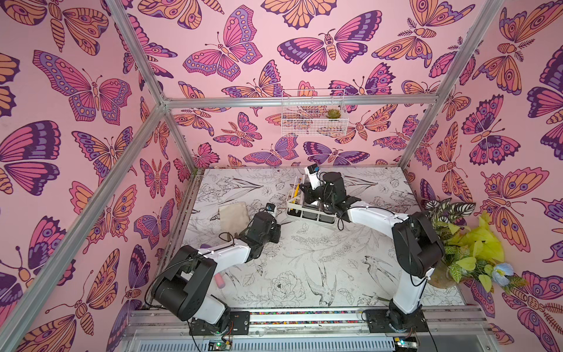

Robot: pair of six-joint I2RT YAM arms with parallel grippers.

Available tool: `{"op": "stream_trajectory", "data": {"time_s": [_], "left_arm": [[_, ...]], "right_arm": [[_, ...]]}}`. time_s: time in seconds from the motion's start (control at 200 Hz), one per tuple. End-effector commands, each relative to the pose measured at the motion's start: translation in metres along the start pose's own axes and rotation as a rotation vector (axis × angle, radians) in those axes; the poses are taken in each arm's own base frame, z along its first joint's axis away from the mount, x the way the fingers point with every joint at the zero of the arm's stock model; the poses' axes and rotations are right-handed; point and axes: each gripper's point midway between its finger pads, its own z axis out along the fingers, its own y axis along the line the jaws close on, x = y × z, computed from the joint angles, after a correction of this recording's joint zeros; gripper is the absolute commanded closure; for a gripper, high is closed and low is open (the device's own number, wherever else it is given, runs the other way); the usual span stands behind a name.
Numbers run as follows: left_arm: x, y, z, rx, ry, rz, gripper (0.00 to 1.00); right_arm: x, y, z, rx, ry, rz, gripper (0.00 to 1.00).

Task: Place the toothbrush into the toothbrush holder
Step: Place the toothbrush in the toothbrush holder.

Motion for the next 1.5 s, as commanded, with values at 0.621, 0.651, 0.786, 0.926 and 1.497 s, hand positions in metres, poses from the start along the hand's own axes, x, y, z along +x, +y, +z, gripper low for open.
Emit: {"op": "stream_trajectory", "data": {"time_s": [0.621,0.651,0.786,0.926,1.497], "left_arm": [[0.001,0.0,0.006,0.001,0.02,0.004,0.52],[0.0,0.0,0.006,0.002,0.019,0.004,0.52],[0.001,-0.001,0.007,0.007,0.023,0.0,0.52],[0.002,-0.001,0.007,0.007,0.024,0.0,0.52],[0.003,-0.003,0.01,0.017,0.034,-0.001,0.52]], "right_arm": [[0.037,-0.009,0.01,0.053,0.048,-0.016,1.0],[0.039,-0.01,0.011,0.056,0.05,-0.014,1.0],[0.044,-0.012,0.015,0.065,0.059,-0.011,1.0],[0.047,-0.012,0.013,0.064,0.06,-0.014,1.0],[0.072,-0.019,0.019,0.092,0.11,-0.011,1.0]]}}
